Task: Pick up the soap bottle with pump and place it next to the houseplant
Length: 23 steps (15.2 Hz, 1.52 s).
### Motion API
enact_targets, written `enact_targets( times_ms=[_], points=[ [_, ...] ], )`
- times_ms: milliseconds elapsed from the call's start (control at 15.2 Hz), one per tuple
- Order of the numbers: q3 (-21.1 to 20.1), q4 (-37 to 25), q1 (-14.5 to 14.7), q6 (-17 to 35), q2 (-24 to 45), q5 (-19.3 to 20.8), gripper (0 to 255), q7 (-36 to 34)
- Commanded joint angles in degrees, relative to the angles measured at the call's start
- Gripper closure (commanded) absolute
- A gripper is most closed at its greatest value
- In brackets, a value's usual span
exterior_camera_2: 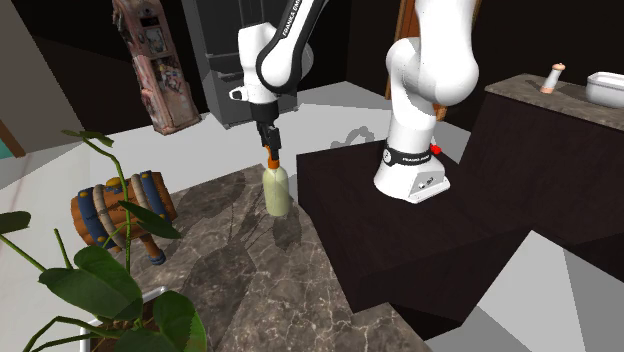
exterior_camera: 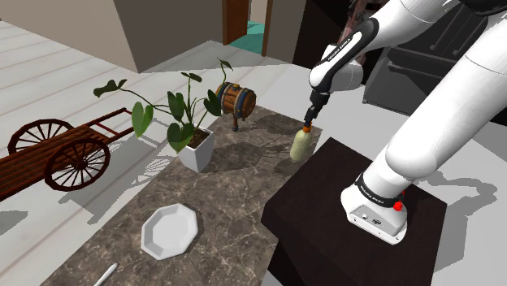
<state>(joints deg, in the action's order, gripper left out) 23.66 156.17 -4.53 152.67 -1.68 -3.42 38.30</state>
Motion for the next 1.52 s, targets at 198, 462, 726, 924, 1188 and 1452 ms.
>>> enact_targets(
  times_ms=[198, 462, 726, 924, 1188, 1452],
  points=[
    [0.00, 0.00, 0.00, 0.00, 0.00, 0.00, 255, 0.00],
    [0.00, 0.00, 0.00, 0.00, 0.00, 0.00, 255, 0.00],
    [0.00, 0.00, 0.00, 0.02, 0.02, -0.02, 255, 0.02],
    [0.02, -0.12, -0.50, -2.86, -3.03, 2.74, 255, -2.04],
    [-0.33, -0.52, -1.26, -6.80, -6.83, 5.45, 255, -4.10],
    [-0.88, -1.18, -1.96, -10.78, -10.32, 7.30, 255, -5.59]
  ],
)
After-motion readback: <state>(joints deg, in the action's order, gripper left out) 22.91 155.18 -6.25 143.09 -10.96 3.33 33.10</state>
